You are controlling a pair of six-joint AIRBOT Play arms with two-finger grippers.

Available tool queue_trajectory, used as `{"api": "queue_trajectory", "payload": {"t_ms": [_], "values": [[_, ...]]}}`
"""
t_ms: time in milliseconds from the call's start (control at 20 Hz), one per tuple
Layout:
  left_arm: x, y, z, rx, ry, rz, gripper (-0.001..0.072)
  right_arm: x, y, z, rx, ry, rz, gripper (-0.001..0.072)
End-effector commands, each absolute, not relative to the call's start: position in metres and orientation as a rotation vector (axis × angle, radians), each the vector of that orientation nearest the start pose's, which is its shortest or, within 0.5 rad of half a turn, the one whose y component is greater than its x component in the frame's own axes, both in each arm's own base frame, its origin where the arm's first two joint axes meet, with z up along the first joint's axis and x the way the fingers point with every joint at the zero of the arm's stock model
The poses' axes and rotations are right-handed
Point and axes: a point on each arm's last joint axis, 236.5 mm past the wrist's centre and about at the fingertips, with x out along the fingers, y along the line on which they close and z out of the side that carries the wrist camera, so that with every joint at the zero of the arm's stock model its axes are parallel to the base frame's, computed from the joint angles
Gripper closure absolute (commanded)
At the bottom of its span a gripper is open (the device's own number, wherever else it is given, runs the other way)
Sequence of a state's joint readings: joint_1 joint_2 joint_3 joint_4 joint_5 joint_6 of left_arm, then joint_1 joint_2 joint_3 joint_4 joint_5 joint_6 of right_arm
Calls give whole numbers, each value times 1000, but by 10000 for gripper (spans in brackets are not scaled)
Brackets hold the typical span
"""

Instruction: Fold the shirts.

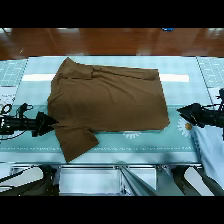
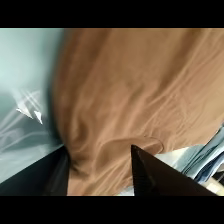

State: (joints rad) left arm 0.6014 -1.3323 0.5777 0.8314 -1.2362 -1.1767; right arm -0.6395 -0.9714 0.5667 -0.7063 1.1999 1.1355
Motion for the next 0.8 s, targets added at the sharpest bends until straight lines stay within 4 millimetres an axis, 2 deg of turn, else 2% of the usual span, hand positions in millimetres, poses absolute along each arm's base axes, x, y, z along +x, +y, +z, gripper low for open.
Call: {"api": "queue_trajectory", "payload": {"t_ms": [0,50,100,200,250,500,600,750], "values": [[252,-19,-120,-957,1494,-134,362,289,-9,-17,916,1067,110,300],[254,-21,-119,-945,1494,-142,686,290,-13,-19,915,1065,90,300],[257,-22,-117,-932,1490,-151,688,288,-16,-23,897,1077,73,300],[262,-19,-114,-924,1480,-153,688,267,-29,-44,885,1180,-42,300],[263,-19,-113,-922,1477,-153,688,257,-28,-52,882,1220,-57,300],[263,-18,-114,-918,1475,-154,688,223,1,-78,956,1341,-25,300],[263,-18,-114,-918,1475,-154,688,224,8,-80,982,1347,6,300],[263,-18,-114,-918,1475,-153,688,241,19,-83,1080,1314,70,300]]}}
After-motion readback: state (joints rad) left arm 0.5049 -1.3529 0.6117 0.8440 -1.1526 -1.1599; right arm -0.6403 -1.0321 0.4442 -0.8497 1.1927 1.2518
